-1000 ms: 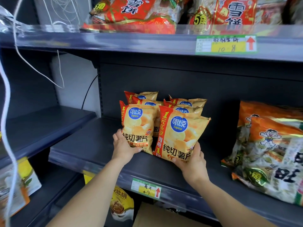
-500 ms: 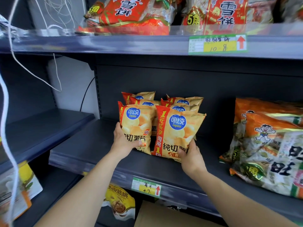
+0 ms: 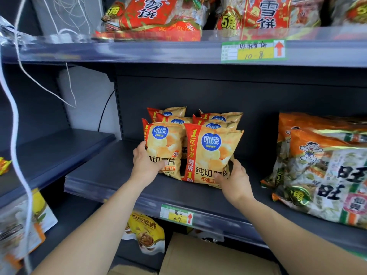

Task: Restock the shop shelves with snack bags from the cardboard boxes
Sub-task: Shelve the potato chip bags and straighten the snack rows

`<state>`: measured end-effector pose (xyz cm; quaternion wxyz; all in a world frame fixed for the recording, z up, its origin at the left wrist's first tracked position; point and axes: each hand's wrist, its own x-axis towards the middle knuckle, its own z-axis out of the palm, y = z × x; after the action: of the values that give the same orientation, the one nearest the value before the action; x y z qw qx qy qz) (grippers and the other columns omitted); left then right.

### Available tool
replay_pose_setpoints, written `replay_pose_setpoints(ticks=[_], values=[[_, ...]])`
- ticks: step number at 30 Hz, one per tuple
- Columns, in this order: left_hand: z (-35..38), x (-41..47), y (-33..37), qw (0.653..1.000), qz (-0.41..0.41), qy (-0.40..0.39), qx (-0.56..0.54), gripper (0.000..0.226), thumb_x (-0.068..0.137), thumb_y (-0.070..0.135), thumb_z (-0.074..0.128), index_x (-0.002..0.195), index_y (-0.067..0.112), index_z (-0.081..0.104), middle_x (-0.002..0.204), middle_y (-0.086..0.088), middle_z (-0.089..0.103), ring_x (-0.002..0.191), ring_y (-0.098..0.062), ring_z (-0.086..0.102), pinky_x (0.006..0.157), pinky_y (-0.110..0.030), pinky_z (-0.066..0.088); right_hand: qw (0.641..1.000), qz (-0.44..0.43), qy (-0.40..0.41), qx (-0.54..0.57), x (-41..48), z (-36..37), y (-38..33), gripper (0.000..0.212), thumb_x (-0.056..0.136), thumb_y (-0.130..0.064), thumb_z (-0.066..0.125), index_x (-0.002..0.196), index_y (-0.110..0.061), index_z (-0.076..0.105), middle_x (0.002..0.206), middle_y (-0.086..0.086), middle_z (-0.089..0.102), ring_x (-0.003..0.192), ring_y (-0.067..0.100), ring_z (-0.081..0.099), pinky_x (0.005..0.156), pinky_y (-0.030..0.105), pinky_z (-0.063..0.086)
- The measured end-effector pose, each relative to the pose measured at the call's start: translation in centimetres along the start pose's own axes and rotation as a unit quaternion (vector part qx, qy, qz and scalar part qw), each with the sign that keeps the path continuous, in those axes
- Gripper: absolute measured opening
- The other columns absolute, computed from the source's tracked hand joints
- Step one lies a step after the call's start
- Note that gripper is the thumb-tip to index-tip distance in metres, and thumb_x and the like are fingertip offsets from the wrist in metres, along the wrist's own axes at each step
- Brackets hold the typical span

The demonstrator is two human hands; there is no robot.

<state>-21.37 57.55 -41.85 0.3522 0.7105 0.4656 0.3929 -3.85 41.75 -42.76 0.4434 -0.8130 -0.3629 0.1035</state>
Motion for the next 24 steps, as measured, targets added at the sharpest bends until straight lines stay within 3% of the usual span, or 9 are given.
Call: replay_pose_setpoints(ticks=[5,12,16,19,24], values=[[-0.5,-2.8,1.9,0.997,0.070,0.000,0.043,0.074,0.084,0.020,0.070,0.145,0.016,0.027,0.145,-0.002,0.027,0.136,-0.019,0.030,0.102,-0.033,0.034,0.997,-0.028,0.064,-0.031,-2.0,-1.0,-0.9,0.056,0.091,-0.030,0.060,0.139,-0.008,0.040,0.135,0.010,0.047,0.126,0.027,0.043,0.104,0.042,0.040],[0.0,-7.9,4.9,0.973,0.183,-0.063,0.125,0.058,0.087,0.022,0.065,0.139,0.018,0.040,0.140,0.003,0.037,0.131,-0.014,0.036,0.106,-0.028,0.031,0.983,-0.075,0.062,-0.152,-6.0,-3.2,0.7,0.041,0.093,-0.031,0.057,0.128,-0.010,0.053,0.126,0.007,0.057,0.118,0.025,0.050,0.097,0.039,0.043],[2.2,-10.4,6.4,0.959,0.207,-0.149,0.122,0.047,0.089,0.024,0.062,0.133,0.020,0.046,0.134,0.007,0.041,0.124,-0.010,0.043,0.098,-0.021,0.032,0.981,-0.010,0.070,-0.183,-7.0,-5.9,3.7,0.046,0.093,-0.032,0.057,0.132,-0.010,0.051,0.129,0.008,0.056,0.121,0.027,0.048,0.099,0.038,0.042],[4.9,-12.0,7.8,0.949,0.216,-0.201,0.114,0.042,0.090,0.024,0.061,0.130,0.019,0.048,0.130,0.007,0.044,0.120,-0.009,0.046,0.093,-0.019,0.032,0.971,0.037,0.124,-0.201,-7.0,-8.8,5.8,0.041,0.091,-0.030,0.059,0.126,-0.009,0.054,0.126,0.012,0.056,0.117,0.032,0.048,0.096,0.039,0.042],[9.2,-14.1,10.4,0.927,0.237,-0.268,0.110,0.041,0.091,0.024,0.061,0.130,0.020,0.048,0.129,0.006,0.045,0.117,-0.008,0.048,0.091,-0.017,0.033,0.958,0.120,0.136,-0.223,-5.9,-12.9,8.3,0.058,0.094,-0.033,0.054,0.145,-0.014,0.033,0.151,0.012,0.028,0.135,0.036,0.028,0.107,0.045,0.031]])
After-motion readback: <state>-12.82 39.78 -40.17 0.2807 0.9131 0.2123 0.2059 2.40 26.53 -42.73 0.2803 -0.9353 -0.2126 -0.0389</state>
